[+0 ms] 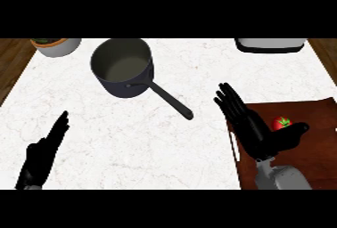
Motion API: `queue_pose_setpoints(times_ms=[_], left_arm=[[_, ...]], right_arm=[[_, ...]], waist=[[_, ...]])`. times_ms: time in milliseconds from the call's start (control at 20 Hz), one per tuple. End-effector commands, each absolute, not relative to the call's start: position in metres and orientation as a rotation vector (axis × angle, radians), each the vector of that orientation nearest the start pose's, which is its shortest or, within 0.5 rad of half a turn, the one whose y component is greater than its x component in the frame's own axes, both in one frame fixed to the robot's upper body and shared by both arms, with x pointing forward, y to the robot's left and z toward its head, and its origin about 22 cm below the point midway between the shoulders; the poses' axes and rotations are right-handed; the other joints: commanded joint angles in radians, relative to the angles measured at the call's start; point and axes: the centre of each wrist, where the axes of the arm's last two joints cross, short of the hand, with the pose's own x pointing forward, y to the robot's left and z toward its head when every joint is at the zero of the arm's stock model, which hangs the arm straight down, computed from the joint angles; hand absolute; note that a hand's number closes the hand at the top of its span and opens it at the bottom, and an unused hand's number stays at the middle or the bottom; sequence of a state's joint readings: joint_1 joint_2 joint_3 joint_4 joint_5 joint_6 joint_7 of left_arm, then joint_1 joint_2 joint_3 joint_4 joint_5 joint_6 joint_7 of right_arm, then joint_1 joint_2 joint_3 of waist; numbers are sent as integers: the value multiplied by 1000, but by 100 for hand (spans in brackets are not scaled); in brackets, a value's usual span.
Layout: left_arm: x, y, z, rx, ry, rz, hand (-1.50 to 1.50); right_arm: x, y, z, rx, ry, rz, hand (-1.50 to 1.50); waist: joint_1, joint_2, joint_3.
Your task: Pick the tomato from the tray and place it in the pot
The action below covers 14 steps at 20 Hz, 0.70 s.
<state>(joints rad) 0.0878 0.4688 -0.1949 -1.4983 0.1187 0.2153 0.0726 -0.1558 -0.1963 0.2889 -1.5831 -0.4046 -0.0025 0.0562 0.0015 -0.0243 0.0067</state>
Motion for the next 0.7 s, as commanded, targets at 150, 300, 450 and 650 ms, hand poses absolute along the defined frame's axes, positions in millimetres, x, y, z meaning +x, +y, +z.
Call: queue_pose_setpoints(times_ms=[150,300,450,650], left_arm=[[229,259,10,12,-1385,-184,0],[227,242,5,-84,-1385,-171,0],[233,215,14,-245,-1377,-184,0],[242,206,17,-285,-1338,-186,0]], right_arm=[[304,-307,78,152,-1732,416,-150],[299,-360,96,-379,-1523,684,-150],[295,-391,67,-558,-1389,717,-150],[291,-411,43,-591,-1394,950,-150]], waist=[[1,35,-3],[-33,49,-33],[25,60,-4],[28,42,-3]])
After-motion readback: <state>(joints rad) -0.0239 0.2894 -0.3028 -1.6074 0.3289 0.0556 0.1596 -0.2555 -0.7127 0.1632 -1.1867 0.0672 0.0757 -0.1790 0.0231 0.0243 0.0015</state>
